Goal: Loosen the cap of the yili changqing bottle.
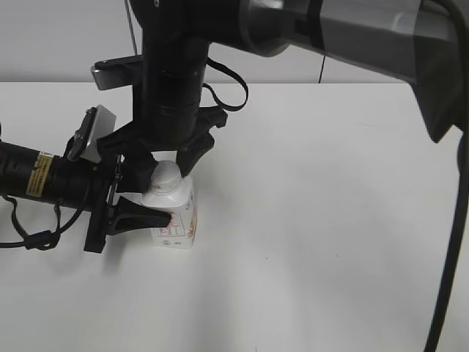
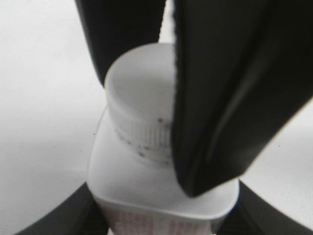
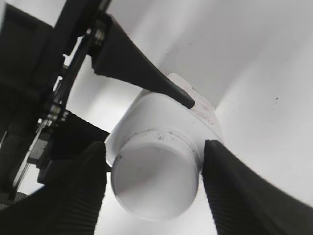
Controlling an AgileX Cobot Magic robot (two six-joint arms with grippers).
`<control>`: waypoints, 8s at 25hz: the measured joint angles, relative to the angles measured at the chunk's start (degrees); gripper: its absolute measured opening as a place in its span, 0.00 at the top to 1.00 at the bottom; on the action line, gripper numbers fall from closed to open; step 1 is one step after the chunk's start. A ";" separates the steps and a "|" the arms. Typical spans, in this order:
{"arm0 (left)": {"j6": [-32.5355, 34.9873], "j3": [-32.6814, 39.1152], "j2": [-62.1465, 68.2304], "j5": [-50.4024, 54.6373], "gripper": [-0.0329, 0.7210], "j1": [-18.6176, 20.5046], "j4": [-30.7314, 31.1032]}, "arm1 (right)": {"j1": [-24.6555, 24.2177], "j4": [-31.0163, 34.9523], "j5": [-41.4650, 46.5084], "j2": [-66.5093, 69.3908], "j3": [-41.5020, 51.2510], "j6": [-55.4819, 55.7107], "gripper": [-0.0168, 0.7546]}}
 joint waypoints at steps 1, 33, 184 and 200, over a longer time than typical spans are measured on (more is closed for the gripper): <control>0.00 0.00 0.00 0.00 0.47 0.00 0.00 | 0.00 0.00 0.00 0.00 0.00 0.00 0.35; 0.02 0.00 0.00 0.07 0.47 0.00 0.07 | -0.05 1.27 0.00 -0.05 0.00 -76.59 0.47; -16.06 0.05 -19.35 38.34 0.33 20.25 -27.53 | -29.89 -19.15 -20.70 -20.10 27.71 -5.13 0.22; -11.05 -2.90 -22.29 74.75 0.33 11.66 -46.93 | -35.71 -23.71 -7.19 -20.10 22.40 -3.75 0.22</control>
